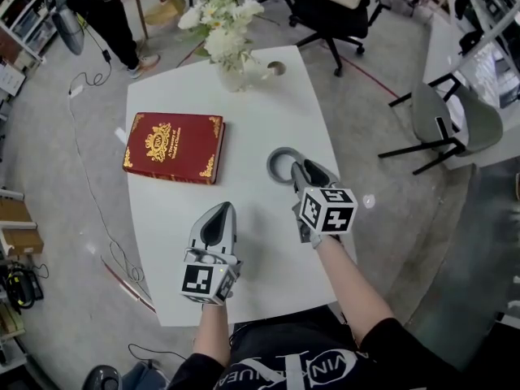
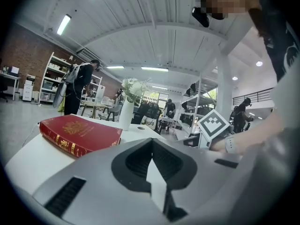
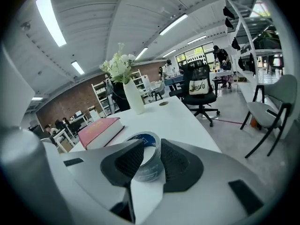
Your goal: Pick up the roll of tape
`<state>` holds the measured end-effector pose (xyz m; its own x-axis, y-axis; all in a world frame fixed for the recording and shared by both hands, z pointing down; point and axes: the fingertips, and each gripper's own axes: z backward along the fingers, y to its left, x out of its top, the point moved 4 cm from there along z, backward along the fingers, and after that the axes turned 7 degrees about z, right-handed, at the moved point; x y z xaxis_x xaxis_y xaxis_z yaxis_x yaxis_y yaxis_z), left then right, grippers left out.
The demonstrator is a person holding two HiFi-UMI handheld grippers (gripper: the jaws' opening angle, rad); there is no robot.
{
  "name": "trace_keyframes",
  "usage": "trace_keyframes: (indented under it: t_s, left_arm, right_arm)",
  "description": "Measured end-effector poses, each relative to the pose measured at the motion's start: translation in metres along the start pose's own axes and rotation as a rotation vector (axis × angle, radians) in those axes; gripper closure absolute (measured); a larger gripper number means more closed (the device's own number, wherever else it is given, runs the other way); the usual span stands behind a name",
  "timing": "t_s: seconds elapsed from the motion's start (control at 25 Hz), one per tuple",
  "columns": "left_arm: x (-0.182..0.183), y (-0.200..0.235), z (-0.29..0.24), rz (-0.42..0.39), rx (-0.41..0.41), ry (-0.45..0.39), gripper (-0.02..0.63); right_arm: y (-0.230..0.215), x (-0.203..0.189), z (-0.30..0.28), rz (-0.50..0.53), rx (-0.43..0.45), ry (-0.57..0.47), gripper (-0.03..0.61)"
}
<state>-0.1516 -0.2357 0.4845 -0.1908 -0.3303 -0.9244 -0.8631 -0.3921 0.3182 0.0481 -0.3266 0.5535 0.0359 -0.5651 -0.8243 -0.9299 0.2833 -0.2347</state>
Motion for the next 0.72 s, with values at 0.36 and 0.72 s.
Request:
trace_keyframes:
  t_s: [0.36,0.72]
  left_arm:
    - [-0.003,-0.003,0.011,0.0,-0.001,-0.01,0.614]
    - [-0.002,-0.009,0.021,0.001,0.015,-0.006,0.614]
  right_arm:
    - [-0.005,-0.009,-0.009,-0.034,-0.019,0.131,0.465]
    - [-0.008,-0.015,0.006,0.004,0.013,0.105,0.523]
